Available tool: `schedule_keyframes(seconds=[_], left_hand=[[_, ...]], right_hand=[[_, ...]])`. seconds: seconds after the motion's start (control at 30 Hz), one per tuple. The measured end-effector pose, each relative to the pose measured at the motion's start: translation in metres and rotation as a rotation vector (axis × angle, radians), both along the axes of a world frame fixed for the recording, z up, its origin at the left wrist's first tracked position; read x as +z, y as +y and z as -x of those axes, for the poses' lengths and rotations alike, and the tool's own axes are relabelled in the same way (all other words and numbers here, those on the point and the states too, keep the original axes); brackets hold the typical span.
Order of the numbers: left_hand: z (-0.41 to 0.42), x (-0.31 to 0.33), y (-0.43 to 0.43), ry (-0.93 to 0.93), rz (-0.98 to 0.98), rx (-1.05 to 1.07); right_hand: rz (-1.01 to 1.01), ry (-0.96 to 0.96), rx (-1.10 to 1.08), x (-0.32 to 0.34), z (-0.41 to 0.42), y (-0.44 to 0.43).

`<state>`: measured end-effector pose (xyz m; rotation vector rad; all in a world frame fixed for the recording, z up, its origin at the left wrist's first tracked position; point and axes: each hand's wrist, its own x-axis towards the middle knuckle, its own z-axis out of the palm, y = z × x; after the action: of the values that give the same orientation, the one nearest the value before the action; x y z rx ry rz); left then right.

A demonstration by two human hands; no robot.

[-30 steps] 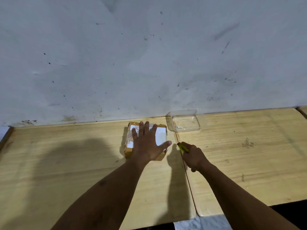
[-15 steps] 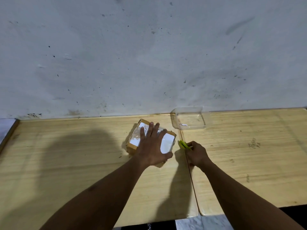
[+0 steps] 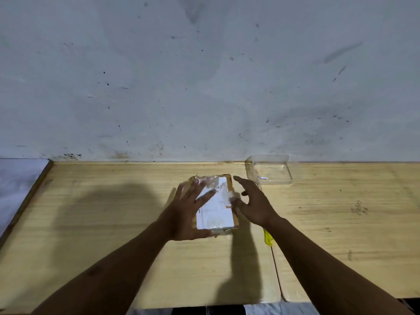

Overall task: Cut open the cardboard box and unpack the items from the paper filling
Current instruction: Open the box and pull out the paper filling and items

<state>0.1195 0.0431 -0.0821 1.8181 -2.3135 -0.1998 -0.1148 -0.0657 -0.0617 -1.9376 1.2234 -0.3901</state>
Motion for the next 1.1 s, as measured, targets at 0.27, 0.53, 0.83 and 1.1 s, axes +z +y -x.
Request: schedule_keyframes(seconds=[0.27,0.53,0.83,1.1], left_hand=[[-0.06,-0.022,0.023,0.307,-0.132,0.621],[-0.006,0.009,-0.011,1.143,-0.182,0.892],[-0.013,-0.015,-0.017,1.318,-0.313,0.905],[0.0,0.005,-0.015,1.507,-0.338,0.838]], right_hand=[[0.068,0.381,0.277,0.013,-0.052,-0.017],[0.109,0.003,0.181,-0.014,-0.023,0.006],[0.181,0.059,0.155,-0.008,-0.017,0.007],[0.185,0.043,0.16,-0.007,-0.02,0.008]])
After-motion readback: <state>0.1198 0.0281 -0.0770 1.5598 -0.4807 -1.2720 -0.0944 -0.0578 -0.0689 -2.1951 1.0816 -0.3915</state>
